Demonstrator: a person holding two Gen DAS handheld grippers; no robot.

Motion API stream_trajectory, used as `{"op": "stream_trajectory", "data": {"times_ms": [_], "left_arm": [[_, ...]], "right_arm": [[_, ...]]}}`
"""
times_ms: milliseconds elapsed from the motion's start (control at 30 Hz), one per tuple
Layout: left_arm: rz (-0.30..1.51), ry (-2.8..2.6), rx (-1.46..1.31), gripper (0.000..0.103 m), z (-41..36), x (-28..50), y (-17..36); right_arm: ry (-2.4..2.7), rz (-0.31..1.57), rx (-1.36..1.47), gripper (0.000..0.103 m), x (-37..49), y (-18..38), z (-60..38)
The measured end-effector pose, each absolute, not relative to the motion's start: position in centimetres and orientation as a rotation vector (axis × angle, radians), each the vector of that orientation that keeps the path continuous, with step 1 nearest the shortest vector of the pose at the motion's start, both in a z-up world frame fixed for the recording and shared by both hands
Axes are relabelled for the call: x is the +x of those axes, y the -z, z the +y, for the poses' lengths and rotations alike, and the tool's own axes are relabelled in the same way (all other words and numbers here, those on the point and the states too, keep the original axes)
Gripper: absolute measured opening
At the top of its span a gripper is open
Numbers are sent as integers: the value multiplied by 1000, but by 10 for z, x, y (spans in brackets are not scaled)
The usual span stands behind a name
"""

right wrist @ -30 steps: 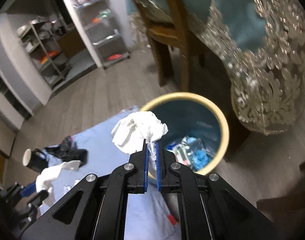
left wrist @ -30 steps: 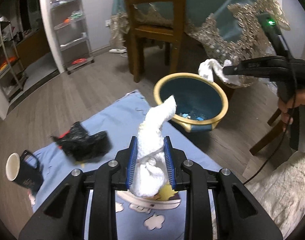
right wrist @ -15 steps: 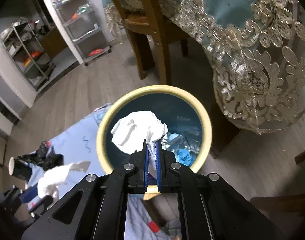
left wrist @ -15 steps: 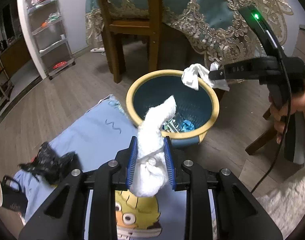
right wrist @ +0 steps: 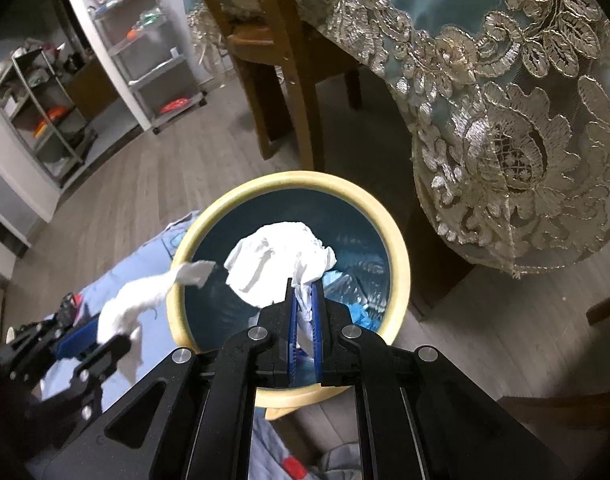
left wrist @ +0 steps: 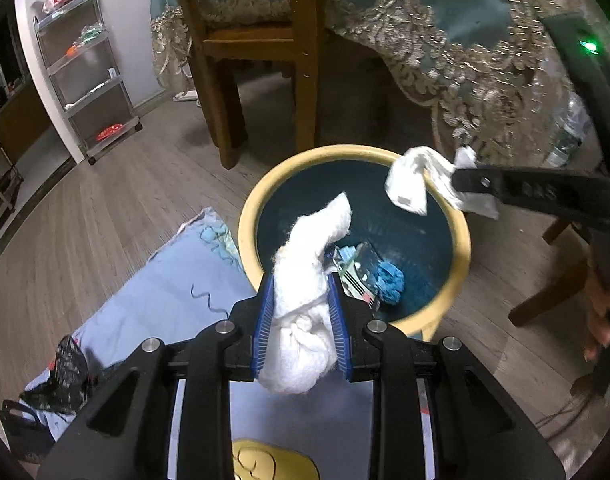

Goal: Collect trash
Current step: 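Carry both white tissues over the bin and open both tools, then withdraw both tools from the bin back over the table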

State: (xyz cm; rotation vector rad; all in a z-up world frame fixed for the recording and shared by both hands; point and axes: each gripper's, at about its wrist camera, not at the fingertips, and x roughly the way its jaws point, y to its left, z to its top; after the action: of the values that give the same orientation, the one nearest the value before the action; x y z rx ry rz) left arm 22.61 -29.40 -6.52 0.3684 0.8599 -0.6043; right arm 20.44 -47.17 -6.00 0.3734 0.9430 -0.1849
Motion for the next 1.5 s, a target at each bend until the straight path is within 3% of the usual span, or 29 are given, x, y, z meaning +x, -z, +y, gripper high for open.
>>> {"op": "stream_trajectory", "data": {"times_ms": [100, 167, 200, 233, 500, 800, 1133, 1500], "left_arm": [[848, 620, 331, 37, -297, 231, 62], [807, 602, 321, 77, -295, 227, 57], [783, 600, 321, 80, -292, 224, 55], [776, 602, 320, 80, -290, 223, 54], [797, 565, 293, 83, -261, 217, 53], [784, 504, 289, 89, -195, 194, 40], [804, 337, 214, 90, -79, 174, 34], [844, 202, 144, 91, 19, 154, 62]], "right_arm": [[193, 921, 381, 12, 205, 57, -474], [201, 915, 379, 32, 206, 56, -476], [202, 916, 379, 37, 205, 56, -476], [206, 915, 377, 43, 205, 56, -477], [190, 912, 386, 55, 205, 51, -472], [121, 872, 334, 79, 208, 21, -436], [26, 857, 203, 88, 218, -5, -366], [-86, 851, 55, 93, 208, -6, -274]]}}
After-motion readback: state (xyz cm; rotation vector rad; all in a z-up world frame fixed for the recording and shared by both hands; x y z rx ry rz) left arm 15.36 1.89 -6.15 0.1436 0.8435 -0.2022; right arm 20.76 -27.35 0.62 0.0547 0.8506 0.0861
